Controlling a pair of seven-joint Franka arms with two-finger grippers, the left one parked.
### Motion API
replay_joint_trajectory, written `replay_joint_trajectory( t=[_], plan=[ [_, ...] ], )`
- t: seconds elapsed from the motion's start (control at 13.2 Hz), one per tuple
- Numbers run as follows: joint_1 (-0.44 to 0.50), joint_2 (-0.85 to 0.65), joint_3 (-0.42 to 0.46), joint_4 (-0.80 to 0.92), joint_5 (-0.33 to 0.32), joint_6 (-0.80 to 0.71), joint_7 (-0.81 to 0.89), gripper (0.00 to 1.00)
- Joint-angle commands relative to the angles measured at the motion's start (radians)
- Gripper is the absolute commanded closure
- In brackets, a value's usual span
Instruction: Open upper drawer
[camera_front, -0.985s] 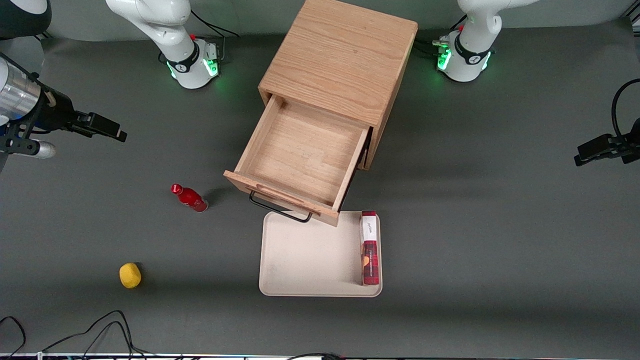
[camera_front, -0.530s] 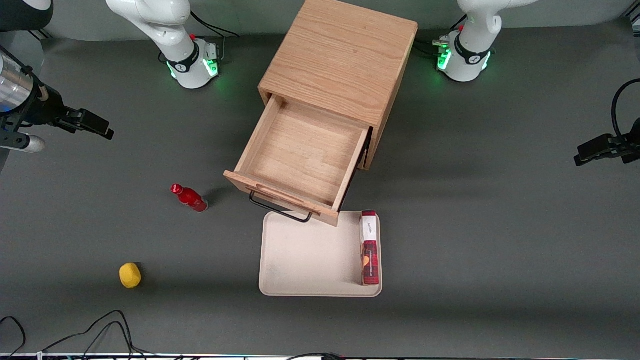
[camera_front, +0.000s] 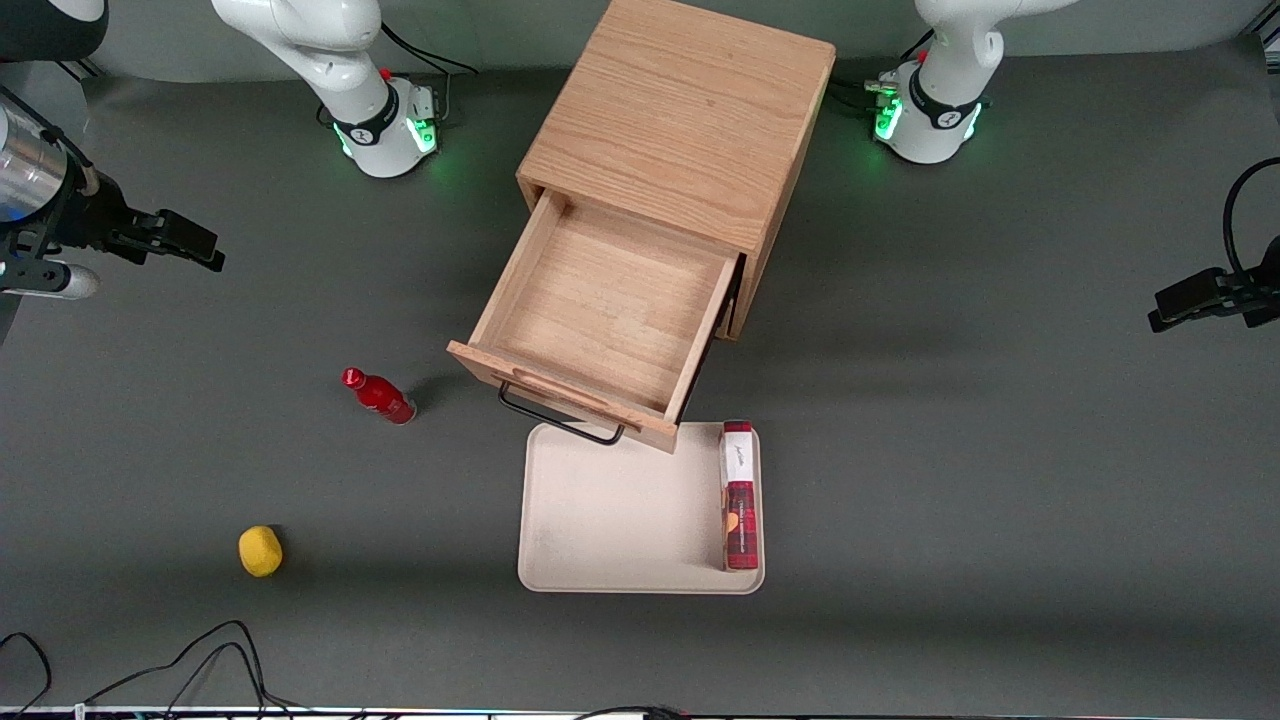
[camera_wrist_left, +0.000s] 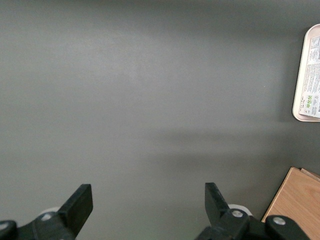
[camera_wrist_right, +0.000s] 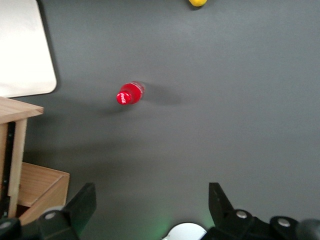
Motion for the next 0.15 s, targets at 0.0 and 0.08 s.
replay_joint_trajectory(
  t=[0.0, 0.08],
  plan=[
    [-0.013, -0.016, 0.009, -0.002, -0.021, -0.02, -0.046, 0.0],
    [-0.013, -0.017, 0.009, -0.003, -0.021, -0.02, -0.046, 0.0]
  ],
)
